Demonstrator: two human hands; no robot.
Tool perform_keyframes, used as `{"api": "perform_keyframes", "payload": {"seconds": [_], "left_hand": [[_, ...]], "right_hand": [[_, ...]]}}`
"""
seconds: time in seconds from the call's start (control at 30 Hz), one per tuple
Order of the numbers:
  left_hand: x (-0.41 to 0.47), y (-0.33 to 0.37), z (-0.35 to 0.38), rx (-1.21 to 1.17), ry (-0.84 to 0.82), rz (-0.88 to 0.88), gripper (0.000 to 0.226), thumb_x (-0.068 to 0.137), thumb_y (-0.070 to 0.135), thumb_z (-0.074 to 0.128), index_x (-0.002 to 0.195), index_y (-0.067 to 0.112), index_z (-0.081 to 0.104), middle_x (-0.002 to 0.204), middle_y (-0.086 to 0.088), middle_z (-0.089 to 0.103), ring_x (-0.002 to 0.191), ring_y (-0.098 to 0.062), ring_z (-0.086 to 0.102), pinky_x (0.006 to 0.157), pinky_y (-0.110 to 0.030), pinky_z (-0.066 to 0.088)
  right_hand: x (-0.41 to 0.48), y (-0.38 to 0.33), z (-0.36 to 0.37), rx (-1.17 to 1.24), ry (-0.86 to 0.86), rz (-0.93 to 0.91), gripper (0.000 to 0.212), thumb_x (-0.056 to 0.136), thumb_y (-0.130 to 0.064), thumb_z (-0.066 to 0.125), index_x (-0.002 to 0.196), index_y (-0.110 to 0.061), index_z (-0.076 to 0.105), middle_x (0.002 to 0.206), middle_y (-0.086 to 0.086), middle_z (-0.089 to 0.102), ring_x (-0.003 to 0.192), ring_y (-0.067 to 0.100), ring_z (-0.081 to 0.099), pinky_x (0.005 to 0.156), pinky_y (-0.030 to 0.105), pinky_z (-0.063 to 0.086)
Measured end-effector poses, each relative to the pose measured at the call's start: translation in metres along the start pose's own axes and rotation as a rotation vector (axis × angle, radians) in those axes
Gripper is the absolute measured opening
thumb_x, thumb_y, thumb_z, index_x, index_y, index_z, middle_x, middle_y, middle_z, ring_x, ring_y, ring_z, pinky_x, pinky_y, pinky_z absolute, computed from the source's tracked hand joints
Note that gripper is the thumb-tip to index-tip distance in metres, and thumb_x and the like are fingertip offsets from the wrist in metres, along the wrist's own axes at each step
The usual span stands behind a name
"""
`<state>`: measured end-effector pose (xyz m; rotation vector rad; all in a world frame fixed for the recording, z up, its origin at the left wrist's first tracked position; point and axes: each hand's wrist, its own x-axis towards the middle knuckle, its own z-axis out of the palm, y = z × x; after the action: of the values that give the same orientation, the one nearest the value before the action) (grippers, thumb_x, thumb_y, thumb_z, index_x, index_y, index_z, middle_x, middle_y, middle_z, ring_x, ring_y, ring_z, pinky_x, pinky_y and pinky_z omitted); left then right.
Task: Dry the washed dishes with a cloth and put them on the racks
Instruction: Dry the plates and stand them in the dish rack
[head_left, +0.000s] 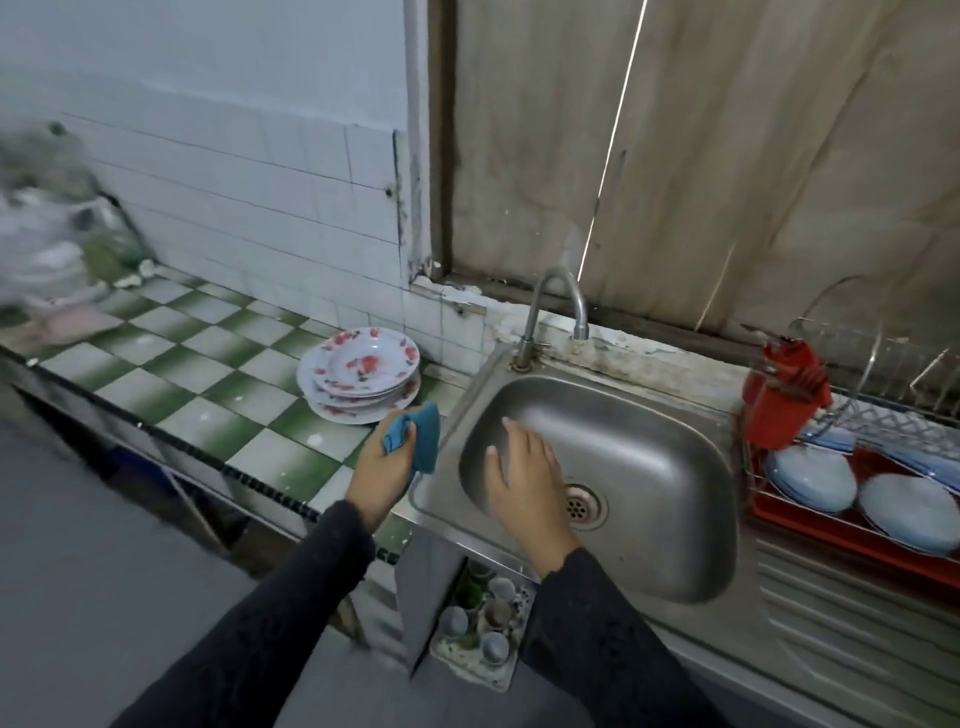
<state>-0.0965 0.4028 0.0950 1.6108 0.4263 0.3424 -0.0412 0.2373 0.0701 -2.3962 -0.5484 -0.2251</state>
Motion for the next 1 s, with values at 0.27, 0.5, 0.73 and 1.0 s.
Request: {"api": "perform_keyframes", "payload": {"seconds": [0.27, 0.5, 0.73, 1.0], "left_hand": [[0.068, -0.02, -0.066, -0.111, 0.26, -0.124, 0.015, 0.105, 0.027, 0.043, 0.099, 0.031, 0.056, 0.094, -0.011, 0.057, 0.078, -0.024, 0.052, 0.067, -0.034, 0.041], [0.146, -0.03, -0.102, -0.14, 0.311, -0.189, 0.017, 0.106, 0.023, 0.042, 0.115, 0.012, 0.051, 0.093, -0.001, 0.056, 0.08, -0.014, 0.054, 0.064, -0.024, 0.046], [0.218, -0.052, -0.139, -0.145, 0.268, -0.24, 0.025, 0.101, 0.037, 0.048, 0.114, 0.018, 0.058, 0.106, -0.014, 0.061, 0.093, -0.029, 0.057, 0.081, -0.042, 0.046], [0.276, -0.061, -0.172, -0.143, 0.194, -0.285, 0.023, 0.106, 0.021, 0.039, 0.119, 0.007, 0.052, 0.102, -0.007, 0.059, 0.075, -0.005, 0.062, 0.052, -0.01, 0.049]], "right_hand": [[0.072, -0.045, 0.074, 0.274, -0.202, 0.092, 0.046, 0.104, -0.025, 0.049, 0.146, -0.005, 0.042, 0.144, 0.013, 0.048, 0.135, 0.025, 0.043, 0.11, 0.027, 0.032], [0.155, -0.059, 0.143, 0.466, -0.287, 0.348, 0.036, 0.105, -0.024, 0.048, 0.137, -0.006, 0.05, 0.135, 0.011, 0.056, 0.107, 0.014, 0.049, 0.078, 0.014, 0.032], [0.216, -0.048, 0.221, 0.613, -0.351, 0.668, 0.028, 0.099, -0.031, 0.058, 0.118, -0.011, 0.052, 0.11, 0.006, 0.057, 0.103, 0.022, 0.057, 0.072, 0.027, 0.043], [0.256, -0.039, 0.299, 0.746, -0.199, 0.98, 0.075, 0.072, -0.049, 0.08, 0.129, -0.006, 0.056, 0.122, 0.01, 0.065, 0.105, 0.027, 0.067, 0.082, 0.034, 0.058]]}}
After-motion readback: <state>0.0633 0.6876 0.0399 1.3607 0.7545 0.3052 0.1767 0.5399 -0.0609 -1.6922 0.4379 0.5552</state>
